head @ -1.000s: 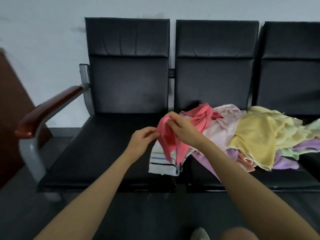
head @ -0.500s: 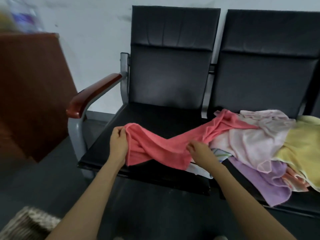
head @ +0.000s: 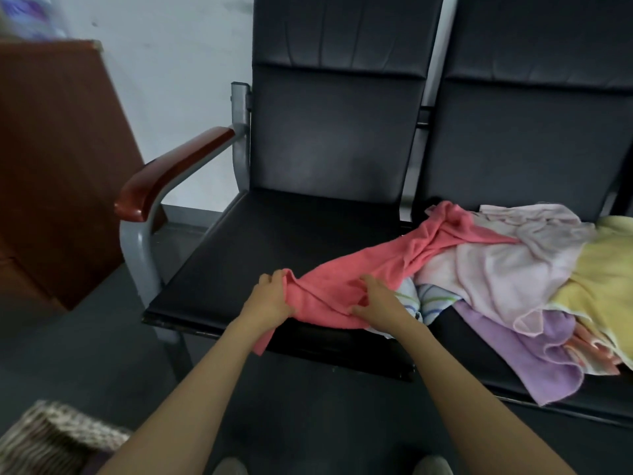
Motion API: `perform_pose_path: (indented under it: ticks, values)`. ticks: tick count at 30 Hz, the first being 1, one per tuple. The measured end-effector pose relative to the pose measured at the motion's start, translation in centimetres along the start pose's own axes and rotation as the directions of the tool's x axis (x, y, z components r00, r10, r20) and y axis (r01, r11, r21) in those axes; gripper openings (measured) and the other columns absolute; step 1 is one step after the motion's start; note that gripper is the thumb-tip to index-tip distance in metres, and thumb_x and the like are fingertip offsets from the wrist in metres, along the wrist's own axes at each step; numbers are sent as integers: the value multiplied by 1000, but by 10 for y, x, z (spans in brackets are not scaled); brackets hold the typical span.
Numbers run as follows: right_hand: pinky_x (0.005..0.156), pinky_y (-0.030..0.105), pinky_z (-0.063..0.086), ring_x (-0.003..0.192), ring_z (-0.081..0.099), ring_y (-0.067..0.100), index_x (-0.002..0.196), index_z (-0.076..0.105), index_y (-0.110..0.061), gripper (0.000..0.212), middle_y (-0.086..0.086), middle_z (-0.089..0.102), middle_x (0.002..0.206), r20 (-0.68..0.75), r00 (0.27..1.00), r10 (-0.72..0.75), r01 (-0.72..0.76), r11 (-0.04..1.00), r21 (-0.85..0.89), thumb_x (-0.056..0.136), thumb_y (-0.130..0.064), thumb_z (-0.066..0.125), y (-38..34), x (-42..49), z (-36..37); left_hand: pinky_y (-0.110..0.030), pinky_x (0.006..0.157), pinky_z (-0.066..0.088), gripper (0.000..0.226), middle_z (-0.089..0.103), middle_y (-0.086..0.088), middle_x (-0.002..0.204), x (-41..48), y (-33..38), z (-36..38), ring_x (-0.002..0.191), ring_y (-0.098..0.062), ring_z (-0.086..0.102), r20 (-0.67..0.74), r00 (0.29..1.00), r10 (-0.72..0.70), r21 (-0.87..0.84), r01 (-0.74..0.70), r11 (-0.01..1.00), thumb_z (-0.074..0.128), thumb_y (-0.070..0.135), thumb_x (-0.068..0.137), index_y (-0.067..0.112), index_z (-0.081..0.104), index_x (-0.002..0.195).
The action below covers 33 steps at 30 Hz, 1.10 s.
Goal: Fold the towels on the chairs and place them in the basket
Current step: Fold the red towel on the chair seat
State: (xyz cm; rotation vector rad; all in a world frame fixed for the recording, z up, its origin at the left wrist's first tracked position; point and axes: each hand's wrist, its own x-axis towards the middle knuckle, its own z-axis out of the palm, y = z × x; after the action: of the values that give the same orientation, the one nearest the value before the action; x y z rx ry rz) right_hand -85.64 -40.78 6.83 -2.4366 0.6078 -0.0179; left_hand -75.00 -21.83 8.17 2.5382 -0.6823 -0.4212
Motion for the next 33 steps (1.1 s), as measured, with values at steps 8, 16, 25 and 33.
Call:
perform_pose_path:
  ticks: [8, 16, 25, 33]
  values:
    - [58, 30, 49, 54, 57, 16, 89, 49, -15, 12, 4, 60, 68, -80, 997, -9, 19, 992, 128, 98, -15, 42, -23, 5, -13, -23, 64, 46, 37, 65, -4, 99, -2, -18, -22, 86, -18, 61, 172, 982, -74, -121, 96, 988, 75, 32, 79, 8, 63, 105]
    - [98, 22, 38, 122, 49, 14, 125, 48, -21, 35, -1, 52, 125, -194, 962, -193, 259, 869, 421, 95, -3, 47, -48, 13, -45, -38, 86, 52, 46, 58, -13, 125, -1, -4, -30, 106, -23, 60, 49, 996, -77, -804, 85, 589, 63, 12, 89, 8, 49, 133]
    - [111, 42, 29, 136, 28, 34, 147, 24, -6, 64, 19, 28, 149, -38, 998, 54, -51, 997, 64, 91, -16, 51, -1, 35, -7, -37, 113, 20, 60, 9, -12, 152, 8, 3, 16, 139, -30, 12, -140, 990, 1, -126, -19, 992, 62, 27, 90, 12, 35, 141]
    - [111, 44, 29, 134, 31, 38, 140, 37, -8, 54, 19, 34, 146, -118, 988, 103, -123, 975, -183, 88, -15, 53, 36, 71, -36, -41, 111, 27, 50, 24, -4, 152, 35, 27, 53, 136, -27, 27, -69, 988, 137, 142, -126, 982, 44, 21, 98, 18, 31, 146]
